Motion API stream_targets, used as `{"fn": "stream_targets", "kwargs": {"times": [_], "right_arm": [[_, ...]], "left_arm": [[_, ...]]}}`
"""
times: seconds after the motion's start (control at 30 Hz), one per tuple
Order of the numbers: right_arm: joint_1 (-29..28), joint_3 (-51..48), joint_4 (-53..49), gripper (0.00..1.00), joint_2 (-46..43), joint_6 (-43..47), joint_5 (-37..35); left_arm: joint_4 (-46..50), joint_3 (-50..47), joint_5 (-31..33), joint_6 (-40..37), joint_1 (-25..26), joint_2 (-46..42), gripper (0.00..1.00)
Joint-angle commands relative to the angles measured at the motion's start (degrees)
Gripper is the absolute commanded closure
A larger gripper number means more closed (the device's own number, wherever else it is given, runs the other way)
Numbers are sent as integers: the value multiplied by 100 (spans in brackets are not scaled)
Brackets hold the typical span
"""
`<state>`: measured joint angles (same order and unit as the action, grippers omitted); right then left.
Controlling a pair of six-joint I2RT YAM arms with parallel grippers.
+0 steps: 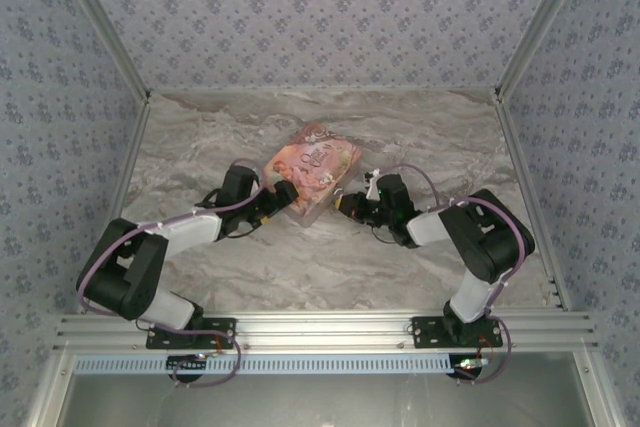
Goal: Unlock the padlock with the key
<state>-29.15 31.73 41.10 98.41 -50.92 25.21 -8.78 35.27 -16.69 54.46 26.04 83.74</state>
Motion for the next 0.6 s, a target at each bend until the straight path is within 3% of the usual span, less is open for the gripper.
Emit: {"fn": "stream_targets", "kwargs": {"times": [0.0,0.17,0.3,0.57], "right_arm": [[240,287,-63,98,-224,455,-138],[433,385,23,98,-131,394,511],[437,505,-493,98,-156,534,786],[106,263,-573,99,-220,517,646]], "left_arm": [[1571,-231,604,-301,-177,80,0],[1633,-247,572,-389,-273,61,1],[1640,-257,544,-438,-369,32,1],[1787,-152,515,-619,-446,-262,1]]}}
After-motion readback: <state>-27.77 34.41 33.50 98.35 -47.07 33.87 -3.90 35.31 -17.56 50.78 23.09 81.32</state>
